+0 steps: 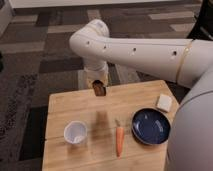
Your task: Place the eraser in the ceramic cup
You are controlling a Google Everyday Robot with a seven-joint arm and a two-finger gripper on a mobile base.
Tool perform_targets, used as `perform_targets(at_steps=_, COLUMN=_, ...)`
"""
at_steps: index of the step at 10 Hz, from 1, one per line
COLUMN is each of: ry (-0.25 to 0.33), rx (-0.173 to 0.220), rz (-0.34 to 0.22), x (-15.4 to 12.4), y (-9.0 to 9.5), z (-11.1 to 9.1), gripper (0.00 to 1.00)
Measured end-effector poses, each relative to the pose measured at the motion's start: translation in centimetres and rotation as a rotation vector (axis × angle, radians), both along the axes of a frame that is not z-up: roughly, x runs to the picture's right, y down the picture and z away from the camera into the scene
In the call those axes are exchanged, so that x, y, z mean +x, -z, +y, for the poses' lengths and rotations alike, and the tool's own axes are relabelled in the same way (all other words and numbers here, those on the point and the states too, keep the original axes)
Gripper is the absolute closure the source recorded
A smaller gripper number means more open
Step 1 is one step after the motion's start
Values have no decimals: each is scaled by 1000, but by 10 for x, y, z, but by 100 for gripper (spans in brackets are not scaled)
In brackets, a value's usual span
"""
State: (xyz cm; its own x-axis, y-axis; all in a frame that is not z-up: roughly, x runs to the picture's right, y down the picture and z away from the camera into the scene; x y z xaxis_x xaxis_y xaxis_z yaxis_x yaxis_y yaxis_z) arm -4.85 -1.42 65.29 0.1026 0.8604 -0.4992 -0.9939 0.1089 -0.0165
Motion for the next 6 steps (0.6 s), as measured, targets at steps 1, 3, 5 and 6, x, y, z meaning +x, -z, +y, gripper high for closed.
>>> perform_targets(at_steps=1, ry=12, rx=-6, rz=-16, x=-7, y=5, z=6, gripper=100)
perform_targets(at_steps=3, ry=68, rx=4, rz=-85, x=-35, y=32, z=16, gripper=100)
perform_targets(at_steps=5, ry=116, rx=8, rz=-142, x=-54, y=52, z=23, gripper=100)
perform_targets(at_steps=6, ry=161, rx=-1, rz=-198, x=-72, y=68, z=33, gripper=100)
